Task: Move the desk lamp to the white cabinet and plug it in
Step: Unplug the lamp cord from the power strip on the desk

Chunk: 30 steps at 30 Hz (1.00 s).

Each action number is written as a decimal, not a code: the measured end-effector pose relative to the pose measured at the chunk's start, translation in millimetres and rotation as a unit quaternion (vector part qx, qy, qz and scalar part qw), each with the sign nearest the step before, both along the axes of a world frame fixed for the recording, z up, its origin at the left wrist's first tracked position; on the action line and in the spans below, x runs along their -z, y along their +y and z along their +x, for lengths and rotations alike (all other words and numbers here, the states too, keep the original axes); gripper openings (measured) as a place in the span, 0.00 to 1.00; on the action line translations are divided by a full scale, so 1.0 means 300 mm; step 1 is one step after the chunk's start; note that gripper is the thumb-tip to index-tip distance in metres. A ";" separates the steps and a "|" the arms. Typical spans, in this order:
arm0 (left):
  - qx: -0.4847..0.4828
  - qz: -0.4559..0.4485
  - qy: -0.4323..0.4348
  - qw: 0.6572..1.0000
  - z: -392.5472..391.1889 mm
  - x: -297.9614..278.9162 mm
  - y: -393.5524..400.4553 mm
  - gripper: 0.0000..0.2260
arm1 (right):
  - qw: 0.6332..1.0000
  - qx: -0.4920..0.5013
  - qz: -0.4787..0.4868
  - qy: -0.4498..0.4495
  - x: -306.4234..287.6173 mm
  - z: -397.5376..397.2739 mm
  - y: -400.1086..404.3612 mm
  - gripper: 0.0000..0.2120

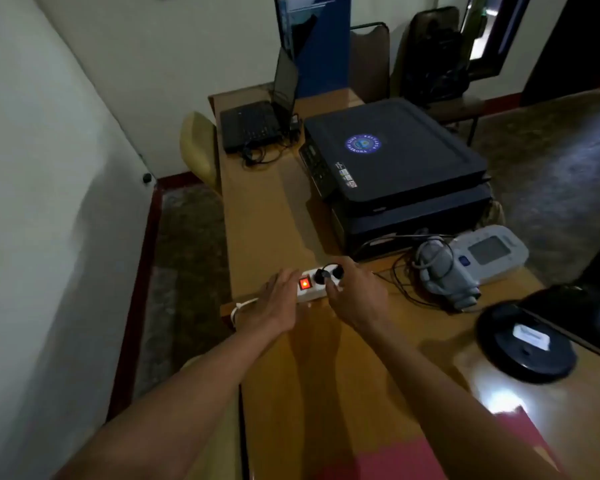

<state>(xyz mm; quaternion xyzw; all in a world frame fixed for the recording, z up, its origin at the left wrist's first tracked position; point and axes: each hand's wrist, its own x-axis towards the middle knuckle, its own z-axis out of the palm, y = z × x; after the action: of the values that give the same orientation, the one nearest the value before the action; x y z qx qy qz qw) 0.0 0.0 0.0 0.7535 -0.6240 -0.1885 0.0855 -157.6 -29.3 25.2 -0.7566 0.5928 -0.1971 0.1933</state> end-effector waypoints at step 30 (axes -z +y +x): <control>0.044 0.056 0.066 0.995 0.078 0.008 -0.099 0.36 | 0.988 -0.119 0.095 -0.041 -0.034 -0.034 -0.129 0.11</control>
<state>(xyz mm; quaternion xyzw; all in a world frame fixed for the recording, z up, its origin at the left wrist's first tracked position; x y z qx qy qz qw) 23.4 -29.6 -2.4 0.7151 -0.6379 -0.2757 0.0755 -167.7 -68.1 35.5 -0.7911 0.5061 -0.1466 0.3105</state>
